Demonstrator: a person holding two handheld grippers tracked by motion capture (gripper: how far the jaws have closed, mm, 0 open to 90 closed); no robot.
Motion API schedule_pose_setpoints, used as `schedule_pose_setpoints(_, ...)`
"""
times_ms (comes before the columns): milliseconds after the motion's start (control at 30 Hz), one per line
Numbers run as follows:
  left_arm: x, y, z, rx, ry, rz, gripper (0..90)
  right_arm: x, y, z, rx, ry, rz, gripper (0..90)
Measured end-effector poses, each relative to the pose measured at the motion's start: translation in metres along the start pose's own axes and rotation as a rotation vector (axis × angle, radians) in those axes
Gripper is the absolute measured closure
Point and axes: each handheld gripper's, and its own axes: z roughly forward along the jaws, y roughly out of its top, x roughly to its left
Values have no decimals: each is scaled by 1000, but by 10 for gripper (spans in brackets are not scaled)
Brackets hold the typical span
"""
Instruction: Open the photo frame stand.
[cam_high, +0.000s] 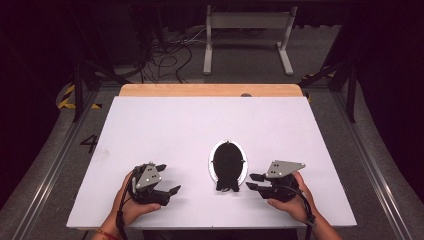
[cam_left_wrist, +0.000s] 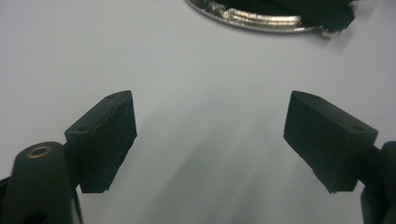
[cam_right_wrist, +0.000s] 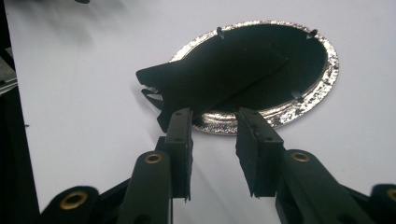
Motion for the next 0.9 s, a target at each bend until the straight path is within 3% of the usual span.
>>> schedule_pose_setpoints(300, -3, 3, 4, 15, -4, 27, 178, 7, -6, 9, 48, 40, -9, 679)
schedule_pose_setpoints(667, -5, 3, 7, 32, -13, 26, 173, 18, -4, 24, 91, 90, -32, 679)
schedule_pose_setpoints(900, -6, 4, 8, 43, -16, 37, 173, 23, -4, 33, 144, 59, -66, 688)
